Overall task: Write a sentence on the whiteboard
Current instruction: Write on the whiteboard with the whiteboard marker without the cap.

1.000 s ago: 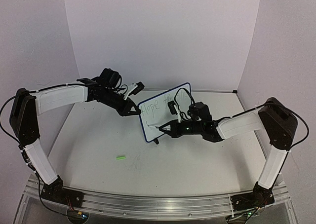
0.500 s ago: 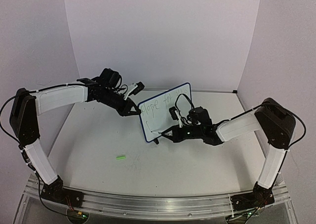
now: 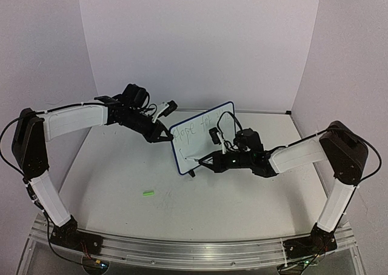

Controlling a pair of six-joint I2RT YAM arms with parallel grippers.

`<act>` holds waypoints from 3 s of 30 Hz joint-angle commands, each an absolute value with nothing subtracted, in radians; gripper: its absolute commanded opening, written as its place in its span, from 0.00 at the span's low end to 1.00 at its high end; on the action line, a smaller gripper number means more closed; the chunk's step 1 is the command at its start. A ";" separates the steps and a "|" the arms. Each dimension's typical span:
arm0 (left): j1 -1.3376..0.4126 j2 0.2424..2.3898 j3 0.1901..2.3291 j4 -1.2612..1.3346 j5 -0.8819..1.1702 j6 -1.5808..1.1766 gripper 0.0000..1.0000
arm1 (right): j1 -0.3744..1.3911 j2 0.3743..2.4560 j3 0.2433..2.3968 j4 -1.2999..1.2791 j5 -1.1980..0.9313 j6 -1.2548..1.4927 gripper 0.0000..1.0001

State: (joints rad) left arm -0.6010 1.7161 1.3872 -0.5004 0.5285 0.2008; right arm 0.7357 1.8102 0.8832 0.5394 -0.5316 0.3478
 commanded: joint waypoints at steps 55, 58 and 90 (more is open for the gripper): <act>-0.607 1.709 1.389 -0.569 0.527 0.215 0.00 | 0.732 1.867 0.931 0.538 -0.492 0.357 0.00; -0.607 1.707 1.389 -0.568 0.528 0.215 0.00 | 0.732 1.862 0.933 0.539 -0.492 0.356 0.00; -0.607 1.710 1.387 -0.568 0.528 0.214 0.00 | 0.660 1.769 0.905 0.535 -0.587 0.378 0.00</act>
State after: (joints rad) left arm -0.6010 1.7161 1.3872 -0.5005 0.5293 0.2010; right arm 0.6571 1.7382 0.8660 0.5177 -0.5575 0.3796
